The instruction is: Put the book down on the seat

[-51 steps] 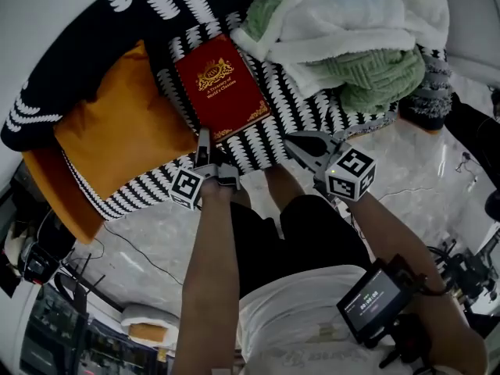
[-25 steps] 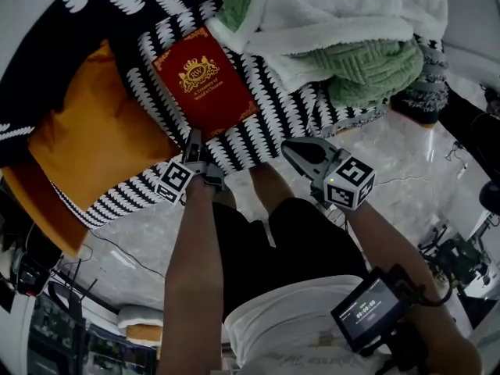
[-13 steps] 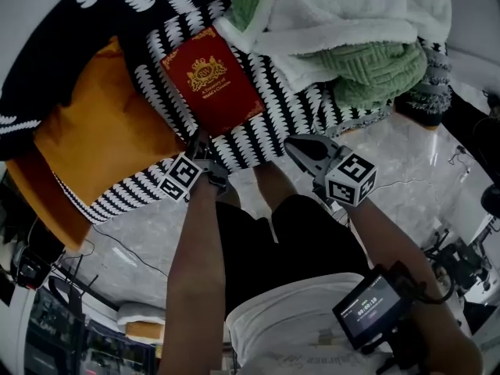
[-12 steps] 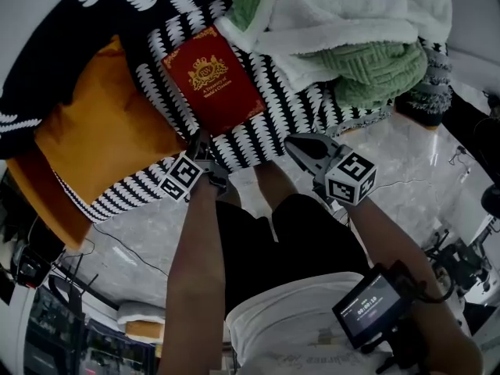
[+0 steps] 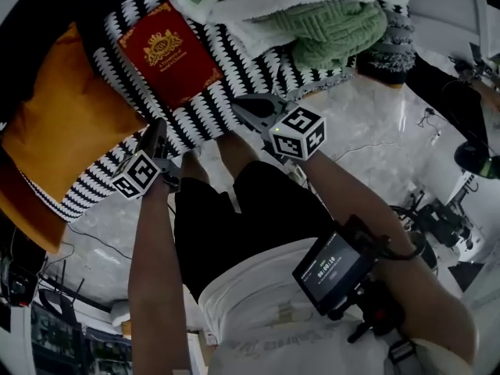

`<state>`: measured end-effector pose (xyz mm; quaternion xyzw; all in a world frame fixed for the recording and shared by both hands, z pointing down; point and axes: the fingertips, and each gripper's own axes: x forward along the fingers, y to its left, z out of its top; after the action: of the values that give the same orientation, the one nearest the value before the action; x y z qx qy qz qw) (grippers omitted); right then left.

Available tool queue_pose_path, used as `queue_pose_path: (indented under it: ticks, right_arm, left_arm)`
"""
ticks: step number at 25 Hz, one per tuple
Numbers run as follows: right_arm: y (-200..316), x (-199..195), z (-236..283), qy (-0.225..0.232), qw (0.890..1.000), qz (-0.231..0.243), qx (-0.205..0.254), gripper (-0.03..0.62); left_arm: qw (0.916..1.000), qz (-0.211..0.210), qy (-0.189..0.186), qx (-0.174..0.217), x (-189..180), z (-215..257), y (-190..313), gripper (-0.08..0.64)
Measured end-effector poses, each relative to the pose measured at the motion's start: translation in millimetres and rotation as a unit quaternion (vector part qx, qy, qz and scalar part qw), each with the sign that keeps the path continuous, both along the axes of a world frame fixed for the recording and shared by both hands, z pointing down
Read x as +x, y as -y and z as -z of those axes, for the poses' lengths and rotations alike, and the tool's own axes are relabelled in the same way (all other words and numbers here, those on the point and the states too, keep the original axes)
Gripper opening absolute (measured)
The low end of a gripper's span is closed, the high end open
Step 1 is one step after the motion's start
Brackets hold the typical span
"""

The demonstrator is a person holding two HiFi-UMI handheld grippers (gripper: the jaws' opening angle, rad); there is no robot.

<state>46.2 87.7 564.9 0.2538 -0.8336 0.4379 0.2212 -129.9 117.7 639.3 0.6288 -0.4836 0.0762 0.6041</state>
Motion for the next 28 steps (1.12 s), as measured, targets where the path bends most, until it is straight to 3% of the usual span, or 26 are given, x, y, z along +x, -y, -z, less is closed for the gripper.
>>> queue_pose_path:
  ticks: [9, 14, 21, 28]
  right_arm:
    - [10, -25, 53, -0.005, 0.998, -0.037, 0.042, 0.014]
    - [10, -35, 81, -0.017, 0.997, -0.041, 0.069, 0.014]
    - [12, -29, 141, -0.009, 0.994, -0.043, 0.104, 0.014]
    - [-22, -82, 228, 0.006, 0.985, -0.046, 0.167, 0.014]
  left_arm:
    - [0.9974, -0.04, -0.038, 0.046, -31, 70, -9, 0.011]
    - [0.9945, -0.071, -0.02, 0.075, -55, 110, -11, 0.011]
    - [0.9913, -0.079, -0.009, 0.105, -47, 177, -10, 0.011]
    - [0.9845, -0.075, 0.002, 0.159, -106, 262, -43, 0.011]
